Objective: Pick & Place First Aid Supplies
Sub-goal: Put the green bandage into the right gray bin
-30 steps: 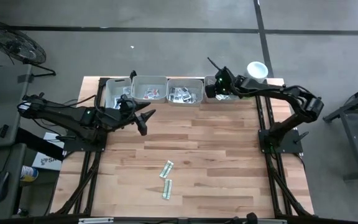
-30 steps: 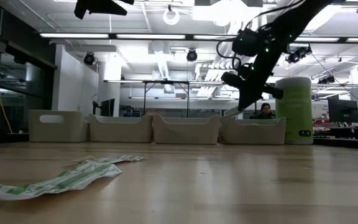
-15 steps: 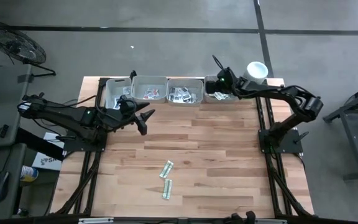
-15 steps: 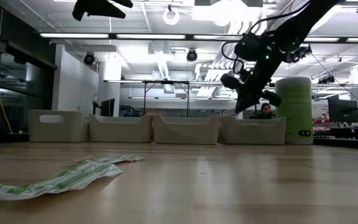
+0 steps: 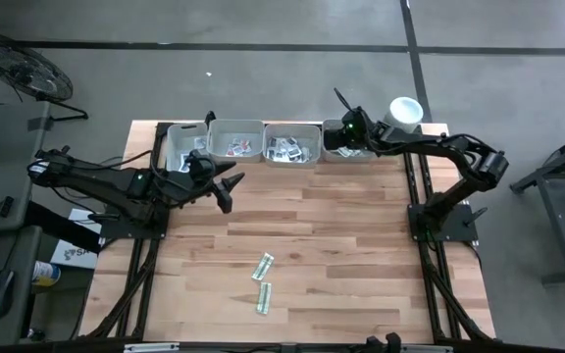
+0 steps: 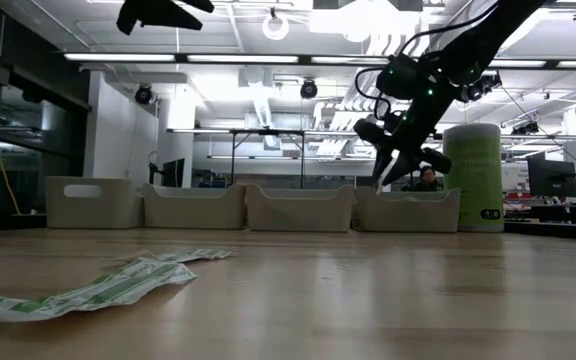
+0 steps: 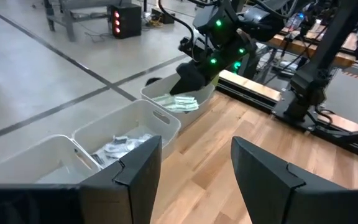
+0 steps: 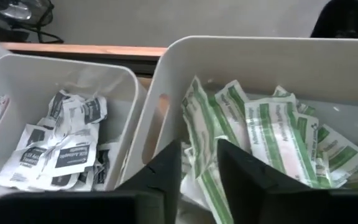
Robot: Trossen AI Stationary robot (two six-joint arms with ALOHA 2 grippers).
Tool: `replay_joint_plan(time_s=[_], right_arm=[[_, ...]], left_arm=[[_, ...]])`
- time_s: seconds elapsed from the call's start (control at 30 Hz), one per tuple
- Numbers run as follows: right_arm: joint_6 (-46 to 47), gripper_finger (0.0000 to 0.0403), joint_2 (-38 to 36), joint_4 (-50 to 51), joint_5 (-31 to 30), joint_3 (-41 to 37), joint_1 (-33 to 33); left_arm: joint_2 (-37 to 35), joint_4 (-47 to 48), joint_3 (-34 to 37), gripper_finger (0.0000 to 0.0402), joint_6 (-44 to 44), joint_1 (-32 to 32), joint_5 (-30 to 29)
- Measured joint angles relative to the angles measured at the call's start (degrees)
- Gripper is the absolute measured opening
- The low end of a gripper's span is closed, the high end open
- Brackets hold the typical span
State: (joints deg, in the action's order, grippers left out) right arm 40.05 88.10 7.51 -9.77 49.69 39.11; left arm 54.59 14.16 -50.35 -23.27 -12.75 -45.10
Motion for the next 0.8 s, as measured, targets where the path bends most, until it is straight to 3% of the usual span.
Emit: replay_joint_plan(time_s=[0.3,0.53,0.8], right_arm=[[-4.2,0.0135,-4.1,0.3,4.0,0.0,0.0],[-9.4,0.0138,-11.8,0.8,4.3,0.0,0.0],[-13.5,0.0138,-20.9,3.2,9.2,0.0,-0.3]], left_arm=[[0.0,5.1,0.0,0.0193,-9.5,0.0,3.5],[3.2,7.8,0.0,0.0193,-14.7,0.0,11.6],[10.1,8.7,0.0,0.0193,-17.3,0.0,22.3]])
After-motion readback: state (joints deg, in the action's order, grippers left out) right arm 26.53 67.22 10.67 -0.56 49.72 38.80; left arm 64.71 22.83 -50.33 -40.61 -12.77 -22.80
